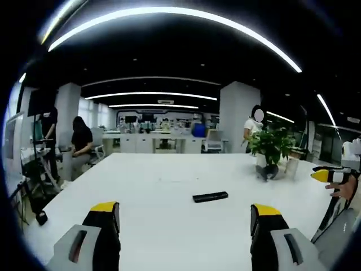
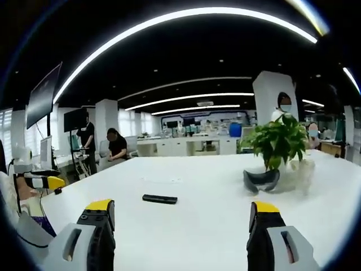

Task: Press the specified remote control buttons in sequence, fully releasing each button before pressing the next.

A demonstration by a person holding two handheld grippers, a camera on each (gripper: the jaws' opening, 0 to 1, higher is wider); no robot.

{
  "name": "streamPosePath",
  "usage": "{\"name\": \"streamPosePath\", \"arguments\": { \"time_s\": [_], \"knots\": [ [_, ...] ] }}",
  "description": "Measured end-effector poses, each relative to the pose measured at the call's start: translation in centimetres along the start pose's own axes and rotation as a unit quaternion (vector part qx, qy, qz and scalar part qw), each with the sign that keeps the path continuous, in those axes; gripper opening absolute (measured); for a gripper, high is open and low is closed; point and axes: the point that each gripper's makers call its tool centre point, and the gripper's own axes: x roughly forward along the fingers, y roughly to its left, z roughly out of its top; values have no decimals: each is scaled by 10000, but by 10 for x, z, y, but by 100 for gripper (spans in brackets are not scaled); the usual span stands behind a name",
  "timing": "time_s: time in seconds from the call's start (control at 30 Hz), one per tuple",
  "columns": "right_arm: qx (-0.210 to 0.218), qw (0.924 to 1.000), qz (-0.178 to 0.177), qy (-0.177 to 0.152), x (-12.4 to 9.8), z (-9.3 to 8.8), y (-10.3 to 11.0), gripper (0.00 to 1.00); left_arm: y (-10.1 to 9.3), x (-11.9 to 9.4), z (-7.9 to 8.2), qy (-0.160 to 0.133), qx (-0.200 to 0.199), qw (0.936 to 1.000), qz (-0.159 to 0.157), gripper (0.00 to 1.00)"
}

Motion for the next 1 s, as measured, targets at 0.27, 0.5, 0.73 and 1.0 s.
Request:
{"name": "streamPosePath", "arguments": {
  "time_s": [0.27,0.5,0.73,1.0],
  "knots": [
    [58,10000,-67,12,-2,-4,-2,99,1,-1,3,-97,7,9999,100,99],
    [61,9999,-99,54,-4,-7,-3,99,-2,-2,-3,-18,111,9999,69,99],
    [68,9999,-116,-5,-5,-5,-4,99,3,-5,-1,-99,223,9995,214,99],
    [49,9999,-156,-26,-7,-4,-6,99,2,-4,-2,-69,245,9996,147,99]
  ]
}}
